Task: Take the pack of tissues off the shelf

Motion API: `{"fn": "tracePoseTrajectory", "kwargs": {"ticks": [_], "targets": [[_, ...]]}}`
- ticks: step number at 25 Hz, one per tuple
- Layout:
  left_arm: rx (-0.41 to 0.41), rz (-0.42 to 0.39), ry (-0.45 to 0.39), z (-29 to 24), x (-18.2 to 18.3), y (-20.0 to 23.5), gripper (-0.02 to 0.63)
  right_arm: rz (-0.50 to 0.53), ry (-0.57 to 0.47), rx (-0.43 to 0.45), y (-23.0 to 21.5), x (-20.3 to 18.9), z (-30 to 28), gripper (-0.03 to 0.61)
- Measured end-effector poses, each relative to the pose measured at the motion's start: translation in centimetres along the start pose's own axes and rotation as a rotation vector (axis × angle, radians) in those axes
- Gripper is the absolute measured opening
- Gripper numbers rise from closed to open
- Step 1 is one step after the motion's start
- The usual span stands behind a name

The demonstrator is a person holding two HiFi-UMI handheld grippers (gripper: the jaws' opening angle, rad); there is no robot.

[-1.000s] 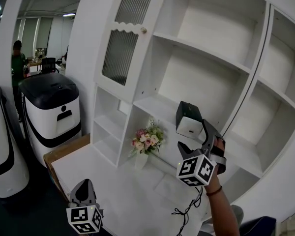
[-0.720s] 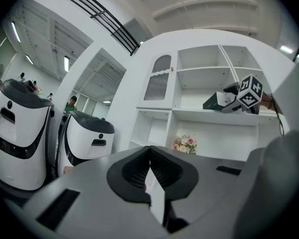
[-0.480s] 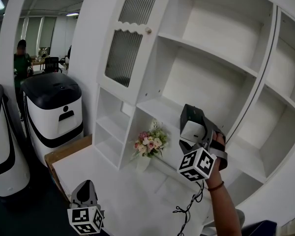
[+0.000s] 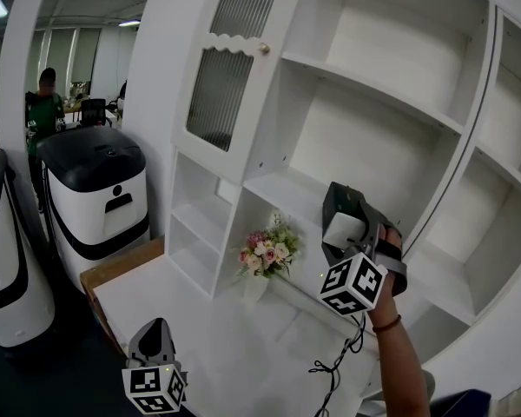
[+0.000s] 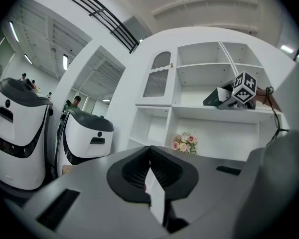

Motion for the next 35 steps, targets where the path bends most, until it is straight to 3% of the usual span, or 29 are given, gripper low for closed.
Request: {"fn": "tracePoseTrajectory", "kwargs": {"ticks": [18,35], "targets": [[0.004,-0.011,-0.009,0.2,0.6,0.1,0.018,0.025,0.032,0.005,0.3,-0.1,0.0,0.378],[-0.027,-0.027,-0.008,0.8,1.4,0.2,0.018,0.004,0.015,-0.004,0.4,0.4,1.6,0.377]]}}
Point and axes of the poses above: the fingertips, and each gripper's own axes: z backward along the fingers, y to its left, x out of its top, the point moved 5 cm from there along z, backward along the fingers, and after that the axes turned 11 degrees about -y, right-handed, at the moved point
